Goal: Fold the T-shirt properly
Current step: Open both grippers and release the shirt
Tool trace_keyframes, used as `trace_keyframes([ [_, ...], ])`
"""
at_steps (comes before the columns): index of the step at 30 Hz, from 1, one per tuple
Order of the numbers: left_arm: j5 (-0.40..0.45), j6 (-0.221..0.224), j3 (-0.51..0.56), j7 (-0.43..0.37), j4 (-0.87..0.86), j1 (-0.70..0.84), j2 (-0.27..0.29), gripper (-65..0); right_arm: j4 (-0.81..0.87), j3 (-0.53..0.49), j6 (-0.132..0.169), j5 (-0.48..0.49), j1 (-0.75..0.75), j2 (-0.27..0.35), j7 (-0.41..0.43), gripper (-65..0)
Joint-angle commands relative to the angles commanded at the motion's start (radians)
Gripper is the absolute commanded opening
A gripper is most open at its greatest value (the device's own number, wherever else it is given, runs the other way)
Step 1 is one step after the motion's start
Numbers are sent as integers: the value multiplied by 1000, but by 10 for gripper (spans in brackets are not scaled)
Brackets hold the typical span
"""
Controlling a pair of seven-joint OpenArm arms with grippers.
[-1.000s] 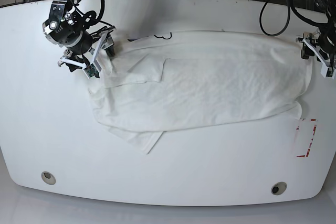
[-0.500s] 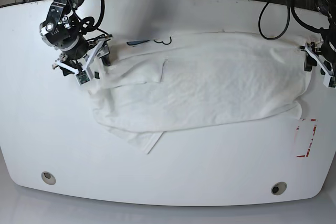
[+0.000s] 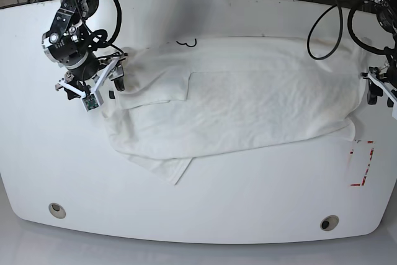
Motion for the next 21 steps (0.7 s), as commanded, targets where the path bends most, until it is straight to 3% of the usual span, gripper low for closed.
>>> trace_keyframes([
  [15,0,2,-2,-5,-167,-68,-2,-324,-91,0,0,-2,106,3,5,-227],
  [21,78,2,3,-15,-221,-109,-14,-324,-161,0,0,-2,160,6,5,-227],
])
